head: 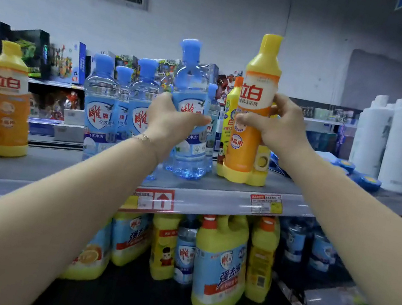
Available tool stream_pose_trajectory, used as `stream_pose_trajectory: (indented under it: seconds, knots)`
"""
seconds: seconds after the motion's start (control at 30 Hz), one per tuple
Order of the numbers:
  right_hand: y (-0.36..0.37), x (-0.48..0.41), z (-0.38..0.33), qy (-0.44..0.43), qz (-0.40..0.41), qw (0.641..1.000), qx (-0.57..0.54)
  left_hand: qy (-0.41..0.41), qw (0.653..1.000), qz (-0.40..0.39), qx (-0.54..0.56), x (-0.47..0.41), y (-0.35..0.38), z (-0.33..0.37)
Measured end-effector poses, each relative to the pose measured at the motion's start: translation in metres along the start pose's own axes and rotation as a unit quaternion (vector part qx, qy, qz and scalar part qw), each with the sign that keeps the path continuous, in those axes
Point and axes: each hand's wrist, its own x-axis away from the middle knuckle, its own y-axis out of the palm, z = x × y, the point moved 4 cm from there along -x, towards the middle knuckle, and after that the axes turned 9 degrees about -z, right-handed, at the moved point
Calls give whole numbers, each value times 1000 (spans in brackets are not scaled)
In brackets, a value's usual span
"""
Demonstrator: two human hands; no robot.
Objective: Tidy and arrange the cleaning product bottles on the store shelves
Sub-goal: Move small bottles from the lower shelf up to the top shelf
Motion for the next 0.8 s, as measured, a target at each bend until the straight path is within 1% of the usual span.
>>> stream_pose_trajectory:
  seconds: [0.1, 0.3, 0.53, 0.63, 0.73, 0.8]
  knots:
    - [2, -9, 15, 5, -13, 1000, 7, -15, 999, 16, -27, -9, 7, -16]
    - [7, -17, 33, 8, -24, 1000, -9, -20, 996, 29, -81, -14, 8, -17]
    - [16, -20, 29, -16, -43, 999, 4, -18, 986, -17, -164, -12, 10, -22]
    - [21, -20, 25, -29, -44, 998, 18, -19, 979, -19, -202, -8, 8, -19]
    - [27, -16, 16, -43, -56, 997, 11, -24, 978, -21, -206, -3, 6, -18]
    - [29, -13, 9, -55, -61, 997, 0, -8, 980, -14, -198, 5, 3, -17]
